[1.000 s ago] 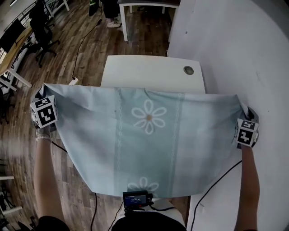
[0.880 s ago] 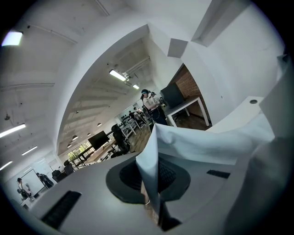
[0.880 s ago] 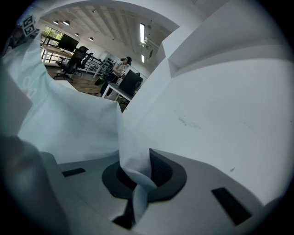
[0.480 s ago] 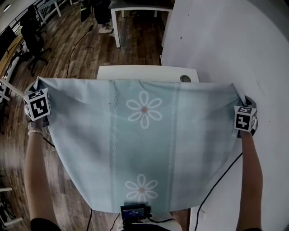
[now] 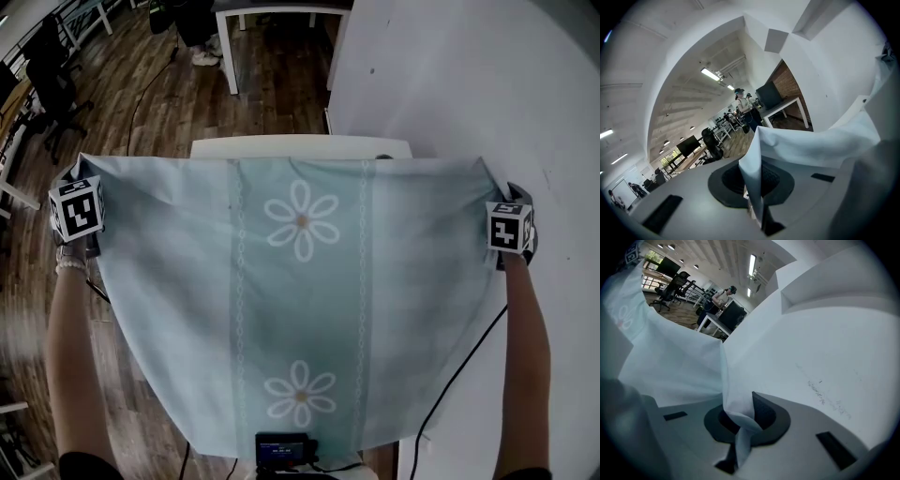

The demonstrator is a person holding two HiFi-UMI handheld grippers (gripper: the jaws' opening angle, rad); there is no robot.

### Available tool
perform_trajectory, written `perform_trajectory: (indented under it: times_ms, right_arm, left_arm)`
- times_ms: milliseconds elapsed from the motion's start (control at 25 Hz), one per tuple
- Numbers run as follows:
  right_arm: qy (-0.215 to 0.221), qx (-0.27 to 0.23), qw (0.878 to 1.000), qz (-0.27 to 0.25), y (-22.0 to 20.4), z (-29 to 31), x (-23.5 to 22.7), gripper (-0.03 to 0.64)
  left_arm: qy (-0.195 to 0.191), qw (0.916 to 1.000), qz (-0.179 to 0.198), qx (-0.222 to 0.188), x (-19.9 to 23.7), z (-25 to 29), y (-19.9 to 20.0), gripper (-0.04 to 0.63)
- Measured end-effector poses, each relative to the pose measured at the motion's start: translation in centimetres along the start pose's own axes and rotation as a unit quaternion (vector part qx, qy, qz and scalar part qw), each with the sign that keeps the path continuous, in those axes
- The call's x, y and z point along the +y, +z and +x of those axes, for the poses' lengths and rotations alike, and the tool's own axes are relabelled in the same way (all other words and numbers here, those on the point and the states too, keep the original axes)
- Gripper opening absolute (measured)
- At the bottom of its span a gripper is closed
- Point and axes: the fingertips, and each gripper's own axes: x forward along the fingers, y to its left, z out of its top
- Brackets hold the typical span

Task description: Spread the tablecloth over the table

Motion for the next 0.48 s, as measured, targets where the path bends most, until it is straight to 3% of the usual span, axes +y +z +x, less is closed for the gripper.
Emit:
perform_trajectory:
  times_ms: [280, 480]
  right_arm:
    - [0.054, 0.053, 0.997, -0.024, -4.0, 2.5, 5.4, 0.031]
    - [0.085, 0.095, 0.992, -0.015, -7.9, 3.8, 8.3, 0.034]
  left_arm:
    - [-0.071, 0.9939, 0.043, 0.072, -5.3, 2.8, -6.1, 0.011]
    - [-0.127, 0.9810, 0.091, 0.114, -7.9, 3.5, -9.6, 0.012]
